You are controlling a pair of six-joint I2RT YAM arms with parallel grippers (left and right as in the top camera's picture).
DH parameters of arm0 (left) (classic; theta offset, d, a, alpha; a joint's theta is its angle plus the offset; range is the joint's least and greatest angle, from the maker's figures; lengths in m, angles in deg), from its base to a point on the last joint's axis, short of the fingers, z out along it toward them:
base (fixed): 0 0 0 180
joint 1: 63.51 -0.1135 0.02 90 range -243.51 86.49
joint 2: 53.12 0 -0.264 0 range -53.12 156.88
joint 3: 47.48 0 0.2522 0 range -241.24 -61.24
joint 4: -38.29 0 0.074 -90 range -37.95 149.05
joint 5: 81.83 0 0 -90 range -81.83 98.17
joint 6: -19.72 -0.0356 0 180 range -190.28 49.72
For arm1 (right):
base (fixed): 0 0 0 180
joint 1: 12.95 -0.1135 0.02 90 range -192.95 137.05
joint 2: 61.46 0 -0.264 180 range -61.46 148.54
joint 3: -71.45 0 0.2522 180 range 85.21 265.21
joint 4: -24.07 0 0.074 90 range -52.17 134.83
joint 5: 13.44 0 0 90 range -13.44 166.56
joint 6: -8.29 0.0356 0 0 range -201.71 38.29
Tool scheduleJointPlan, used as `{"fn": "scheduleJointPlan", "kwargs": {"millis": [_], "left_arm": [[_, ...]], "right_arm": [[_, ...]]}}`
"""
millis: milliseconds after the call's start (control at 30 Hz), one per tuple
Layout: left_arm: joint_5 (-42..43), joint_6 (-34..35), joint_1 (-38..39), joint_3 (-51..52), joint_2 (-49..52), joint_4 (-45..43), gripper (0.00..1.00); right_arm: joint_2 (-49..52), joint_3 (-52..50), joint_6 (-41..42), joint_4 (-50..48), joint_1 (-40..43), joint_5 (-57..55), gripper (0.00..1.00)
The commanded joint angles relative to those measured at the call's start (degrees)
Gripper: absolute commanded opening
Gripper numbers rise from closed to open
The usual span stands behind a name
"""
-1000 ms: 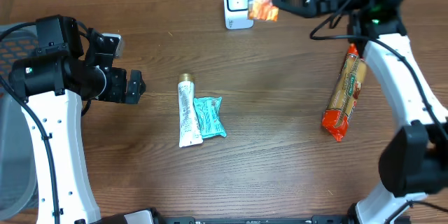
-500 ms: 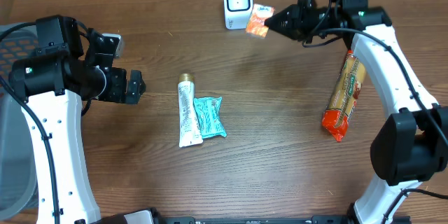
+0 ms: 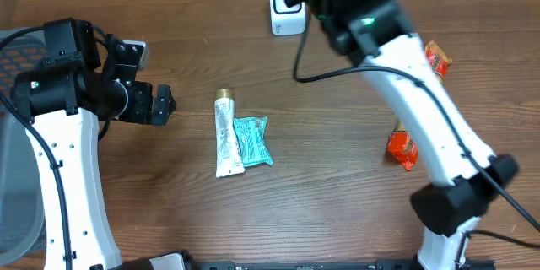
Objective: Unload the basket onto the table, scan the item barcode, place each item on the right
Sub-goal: 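Lift the Kleenex pack and carry it to the scanner, then hold the Kleenex pack against the scanner face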
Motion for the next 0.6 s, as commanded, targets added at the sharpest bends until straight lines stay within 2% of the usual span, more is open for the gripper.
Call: {"fn": "scheduleJointPlan", "kwargs": {"millis": [0, 67, 333, 567], "left_arm": [[0.7, 0.0, 0.1, -0.4, -0.5, 0.0, 1.0], [0.7, 0.0, 0.0, -0.4, -0.5, 0.0, 1.0], [0.7, 0.0, 0.1, -0.4, -0.5, 0.0, 1.0], [0.7, 0.0, 0.1, -0.4, -0.5, 0.0, 1.0]], "right_arm": [[7.7, 0.1, -19.7, -2.5, 0.6, -11.7, 0.04], [11.6, 0.1, -27.8, -4.0, 0.6, -11.7, 0.04], [21.3, 0.0, -44.8, -5.8, 0.7, -13.3, 0.04], [23.9, -0.6, -46.1, -8.5, 1.1, -13.4, 0.04]]}}
